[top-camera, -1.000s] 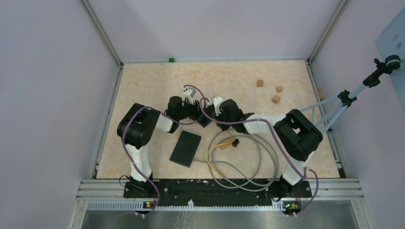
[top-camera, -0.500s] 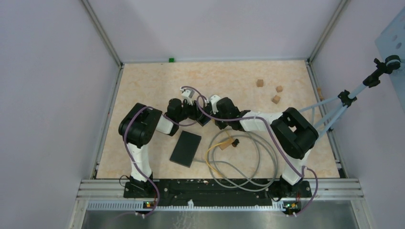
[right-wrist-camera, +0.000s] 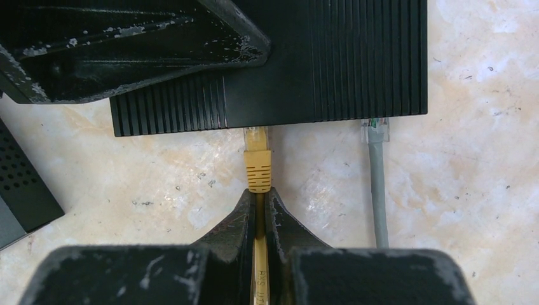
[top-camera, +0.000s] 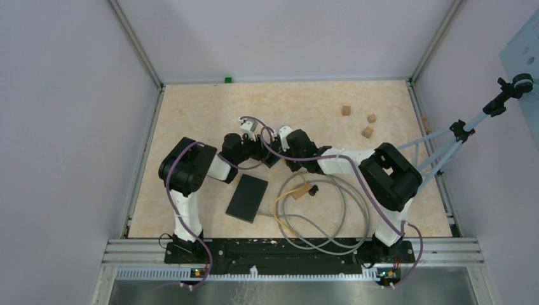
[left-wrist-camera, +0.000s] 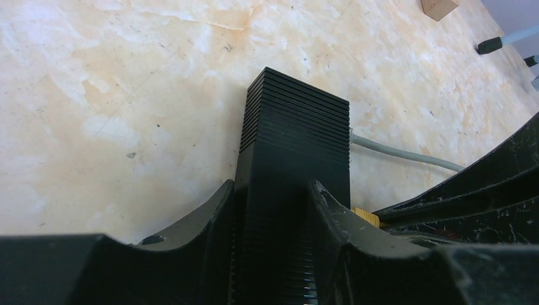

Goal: Insert the plug into the switch port
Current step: Insert the connector into the switch port, then pick up the connector from the center of the board.

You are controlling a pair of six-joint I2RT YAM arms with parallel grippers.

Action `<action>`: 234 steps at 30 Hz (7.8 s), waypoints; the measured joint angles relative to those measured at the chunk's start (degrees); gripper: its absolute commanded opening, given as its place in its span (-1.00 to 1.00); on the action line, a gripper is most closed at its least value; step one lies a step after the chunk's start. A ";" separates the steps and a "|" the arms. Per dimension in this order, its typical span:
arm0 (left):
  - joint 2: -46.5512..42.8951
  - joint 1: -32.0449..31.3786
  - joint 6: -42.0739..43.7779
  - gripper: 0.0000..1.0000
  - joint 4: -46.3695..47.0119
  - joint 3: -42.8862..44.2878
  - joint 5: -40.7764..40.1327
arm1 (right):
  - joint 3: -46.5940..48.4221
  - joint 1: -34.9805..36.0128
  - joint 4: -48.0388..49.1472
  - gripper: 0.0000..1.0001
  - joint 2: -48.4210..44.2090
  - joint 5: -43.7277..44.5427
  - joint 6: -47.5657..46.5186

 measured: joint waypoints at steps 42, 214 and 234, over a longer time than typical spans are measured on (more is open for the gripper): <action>-12.15 4.81 -1.75 0.98 -15.98 -3.19 -2.05 | -15.43 -3.63 8.68 -0.34 -16.20 -10.95 0.24; -100.26 6.95 -0.04 0.97 -95.38 3.93 -25.29 | 6.47 19.39 -40.15 -1.00 -10.49 -16.15 -64.94; -94.82 6.95 -1.84 0.96 -67.89 -6.40 11.87 | -33.44 18.49 16.76 -1.00 -43.87 0.24 -25.83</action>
